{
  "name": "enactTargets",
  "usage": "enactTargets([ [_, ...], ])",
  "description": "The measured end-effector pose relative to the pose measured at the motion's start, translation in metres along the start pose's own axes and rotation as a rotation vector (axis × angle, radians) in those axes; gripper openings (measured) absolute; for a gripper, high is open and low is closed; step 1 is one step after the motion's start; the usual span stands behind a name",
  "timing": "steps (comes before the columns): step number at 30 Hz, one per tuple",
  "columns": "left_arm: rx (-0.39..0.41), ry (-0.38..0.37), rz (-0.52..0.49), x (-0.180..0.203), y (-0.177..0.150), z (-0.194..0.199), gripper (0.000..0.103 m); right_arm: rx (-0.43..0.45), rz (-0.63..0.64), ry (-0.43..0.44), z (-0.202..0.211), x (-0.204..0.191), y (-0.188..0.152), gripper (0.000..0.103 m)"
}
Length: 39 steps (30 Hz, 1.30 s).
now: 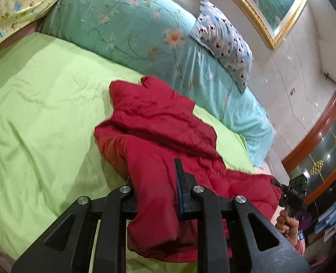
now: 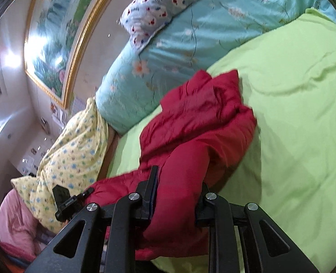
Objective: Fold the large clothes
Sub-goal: 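Carry the held hem with both tools over the jacket toward the collar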
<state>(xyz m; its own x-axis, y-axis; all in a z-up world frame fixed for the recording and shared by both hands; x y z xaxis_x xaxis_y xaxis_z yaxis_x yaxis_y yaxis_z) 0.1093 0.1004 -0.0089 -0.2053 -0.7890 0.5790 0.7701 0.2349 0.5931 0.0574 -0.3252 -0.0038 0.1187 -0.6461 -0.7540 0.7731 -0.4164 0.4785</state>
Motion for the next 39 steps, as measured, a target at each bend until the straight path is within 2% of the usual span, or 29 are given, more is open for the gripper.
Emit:
enactTargets([
  [6, 0.050, 0.026, 0.017, 0.000, 0.040, -0.014, 0.017, 0.071, 0.017, -0.028, -0.004, 0.001, 0.036, 0.022],
  [13, 0.068, 0.061, 0.001, 0.006, 0.064, -0.030, 0.017, 0.118, 0.039, -0.079, -0.020, 0.001, 0.071, 0.022],
  [39, 0.061, 0.150, 0.042, -0.013, 0.123, -0.092, 0.018, 0.159, 0.045, -0.184, -0.067, 0.019, 0.139, 0.023],
])
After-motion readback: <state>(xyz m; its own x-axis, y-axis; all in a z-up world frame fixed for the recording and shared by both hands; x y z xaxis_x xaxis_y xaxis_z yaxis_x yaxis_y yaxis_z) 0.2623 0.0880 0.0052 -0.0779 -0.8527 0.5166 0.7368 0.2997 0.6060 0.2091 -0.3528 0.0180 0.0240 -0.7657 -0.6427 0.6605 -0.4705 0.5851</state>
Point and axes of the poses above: each gripper's, at about its wrist camera, not at the fingertips, and z roughly against the way its jaws point, x to its right, y to its top, the point moved 9 cm from there along -z, roughly the way its jaws point, and after that the axes turned 8 degrees about -x, right-handed, at the moved point
